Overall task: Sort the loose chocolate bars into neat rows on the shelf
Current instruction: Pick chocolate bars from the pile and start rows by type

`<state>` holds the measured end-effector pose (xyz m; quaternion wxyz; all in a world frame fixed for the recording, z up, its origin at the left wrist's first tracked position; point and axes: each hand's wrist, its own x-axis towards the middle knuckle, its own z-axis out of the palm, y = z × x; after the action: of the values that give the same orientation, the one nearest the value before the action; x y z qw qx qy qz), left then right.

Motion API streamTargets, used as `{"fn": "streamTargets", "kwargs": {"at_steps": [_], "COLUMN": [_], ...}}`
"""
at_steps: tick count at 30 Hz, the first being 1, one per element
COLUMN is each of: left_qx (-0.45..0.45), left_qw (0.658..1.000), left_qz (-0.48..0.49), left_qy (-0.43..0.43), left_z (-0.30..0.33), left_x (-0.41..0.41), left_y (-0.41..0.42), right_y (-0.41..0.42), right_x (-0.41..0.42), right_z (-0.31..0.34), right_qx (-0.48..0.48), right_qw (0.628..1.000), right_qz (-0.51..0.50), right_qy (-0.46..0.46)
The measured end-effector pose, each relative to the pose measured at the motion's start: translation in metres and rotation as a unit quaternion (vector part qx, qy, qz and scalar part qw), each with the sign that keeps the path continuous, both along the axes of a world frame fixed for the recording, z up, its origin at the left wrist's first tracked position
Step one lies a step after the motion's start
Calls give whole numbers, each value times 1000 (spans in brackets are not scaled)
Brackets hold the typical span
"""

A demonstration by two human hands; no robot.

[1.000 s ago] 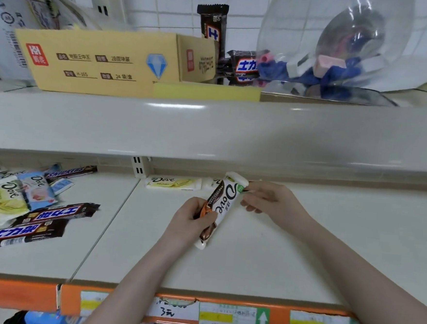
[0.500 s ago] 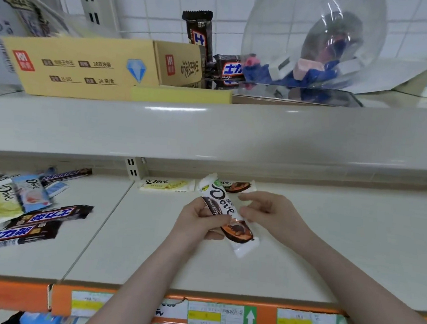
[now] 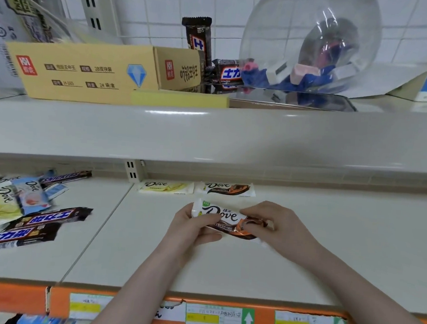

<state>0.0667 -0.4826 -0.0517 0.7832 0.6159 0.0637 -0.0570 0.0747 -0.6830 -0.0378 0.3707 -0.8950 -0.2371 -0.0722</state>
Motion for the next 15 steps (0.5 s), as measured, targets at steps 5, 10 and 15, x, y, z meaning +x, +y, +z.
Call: {"fn": "streamTargets", "kwargs": {"at_steps": [5, 10, 15], "left_qx": [-38, 301, 676], "left_qw": [999, 947, 712], "left_qz": [-11, 98, 87], "left_qy": [13, -62, -169], "left_z": [-2, -6, -14], "left_x": [-4, -8, -25], "left_y": [-3, -2, 10], "right_y": [2, 2, 2], "right_x": [0, 22, 59], "right_z": [-1, 2, 3], "right_qx": [-192, -229, -246], "right_qw": [953, 930, 940], "right_qz": [33, 37, -27], "right_qy": [-233, -284, -233]}}
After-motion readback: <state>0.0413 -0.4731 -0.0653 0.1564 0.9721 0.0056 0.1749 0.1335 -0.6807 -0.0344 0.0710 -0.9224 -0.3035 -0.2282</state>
